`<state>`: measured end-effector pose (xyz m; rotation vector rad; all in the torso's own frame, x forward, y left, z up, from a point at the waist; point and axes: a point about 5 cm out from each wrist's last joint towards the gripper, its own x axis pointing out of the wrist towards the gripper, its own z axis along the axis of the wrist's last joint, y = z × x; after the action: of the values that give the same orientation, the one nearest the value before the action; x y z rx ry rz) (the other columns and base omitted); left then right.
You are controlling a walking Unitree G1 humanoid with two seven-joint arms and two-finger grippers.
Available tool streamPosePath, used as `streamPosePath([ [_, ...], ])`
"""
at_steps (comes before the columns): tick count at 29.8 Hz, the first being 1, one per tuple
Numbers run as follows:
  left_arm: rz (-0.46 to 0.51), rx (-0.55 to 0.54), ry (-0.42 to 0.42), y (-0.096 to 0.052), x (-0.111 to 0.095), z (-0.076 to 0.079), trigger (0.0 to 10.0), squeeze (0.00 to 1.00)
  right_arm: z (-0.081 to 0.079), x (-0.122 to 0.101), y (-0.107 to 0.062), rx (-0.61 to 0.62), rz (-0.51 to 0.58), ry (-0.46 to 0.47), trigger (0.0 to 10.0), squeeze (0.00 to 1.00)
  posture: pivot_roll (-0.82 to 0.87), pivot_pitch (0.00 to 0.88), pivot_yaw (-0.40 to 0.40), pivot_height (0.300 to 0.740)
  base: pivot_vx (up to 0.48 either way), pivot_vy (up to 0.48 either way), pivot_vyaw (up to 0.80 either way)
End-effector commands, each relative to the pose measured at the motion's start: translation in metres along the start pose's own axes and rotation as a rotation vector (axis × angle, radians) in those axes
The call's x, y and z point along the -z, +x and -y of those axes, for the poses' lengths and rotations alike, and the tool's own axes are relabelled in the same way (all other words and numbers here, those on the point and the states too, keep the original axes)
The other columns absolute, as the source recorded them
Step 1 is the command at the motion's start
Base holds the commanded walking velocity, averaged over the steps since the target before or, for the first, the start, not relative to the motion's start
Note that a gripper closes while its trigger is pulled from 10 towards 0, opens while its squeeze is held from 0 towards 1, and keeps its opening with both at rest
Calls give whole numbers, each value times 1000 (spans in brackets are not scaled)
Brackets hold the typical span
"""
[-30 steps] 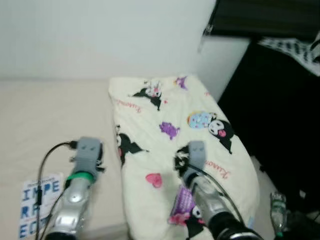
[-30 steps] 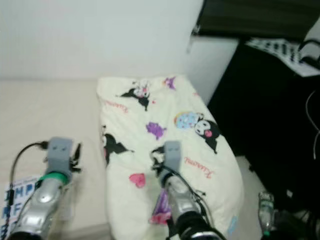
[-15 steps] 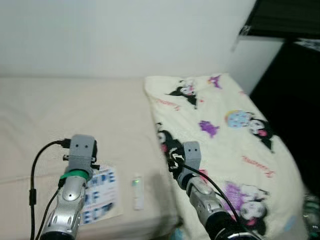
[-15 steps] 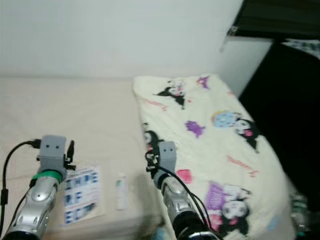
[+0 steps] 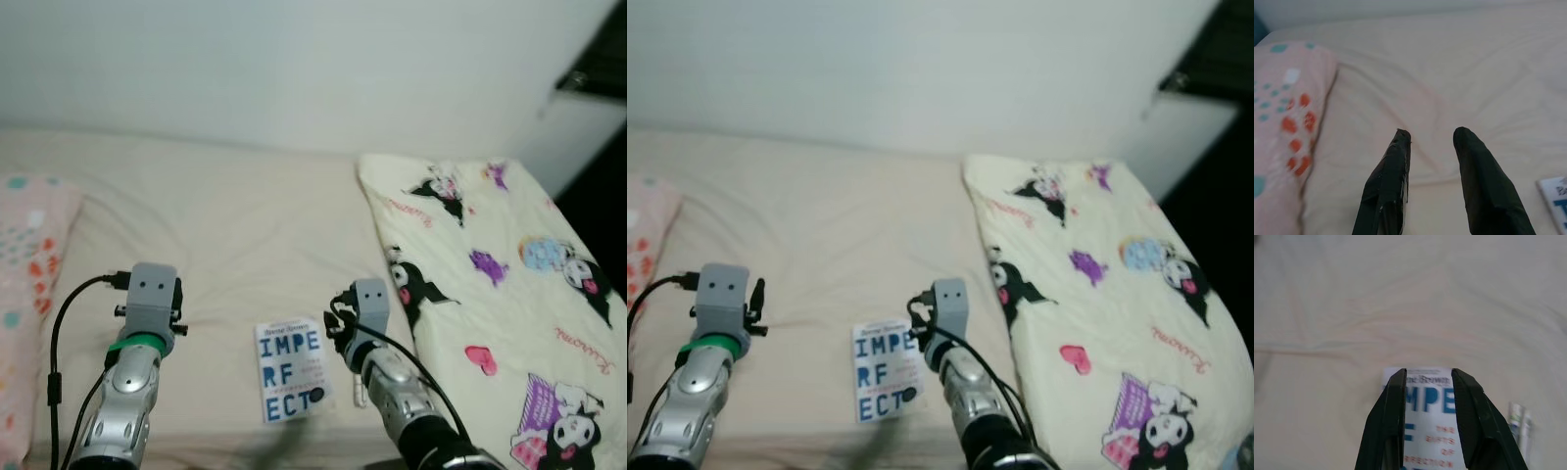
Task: Clean up the room
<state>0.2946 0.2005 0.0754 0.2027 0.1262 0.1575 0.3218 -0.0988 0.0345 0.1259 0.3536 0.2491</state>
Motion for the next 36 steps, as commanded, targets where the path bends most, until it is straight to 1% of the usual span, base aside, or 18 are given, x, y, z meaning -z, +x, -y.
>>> streamPosePath([
  [1,-29,26,-18,-3,5,7,10000,0,10,7,-4,29,-21,6,10000,0,122,13,-47,740,0,-465,0],
  [4,-50,29,-5,-2,7,6,10000,0,10,7,-4,32,-21,14,10000,0,125,8,-42,740,0,-419,0],
  [5,-61,28,7,-2,8,6,10000,0,10,7,-4,33,-22,16,10000,0,127,5,-40,740,0,0,0],
  [12,-94,31,24,0,12,6,10000,0,9,7,-3,32,-26,22,10000,0,128,0,-39,740,0,0,0],
  [18,-114,22,9,1,14,5,10000,0,8,6,-2,36,-22,25,10000,0,127,0,-42,740,0,0,0],
  [20,-125,9,-12,1,15,3,10000,0,9,4,-2,42,-21,22,10000,0,128,0,-48,740,0,0,0],
  [33,-128,4,-21,1,16,1,10000,0,8,2,-1,40,-16,9,10000,0,130,0,-55,740,0,0,0],
  [34,-116,21,-6,0,15,4,10000,0,8,2,-1,45,-7,27,10000,0,141,0,-71,740,0,0,0],
  [35,-116,21,-6,0,15,4,10000,0,8,2,-1,45,-7,27,10000,0,141,0,-71,740,0,0,0],
  [36,-106,40,8,-1,14,7,10000,0,8,1,0,43,-5,34,10000,0,139,0,-68,740,0,0,0],
])
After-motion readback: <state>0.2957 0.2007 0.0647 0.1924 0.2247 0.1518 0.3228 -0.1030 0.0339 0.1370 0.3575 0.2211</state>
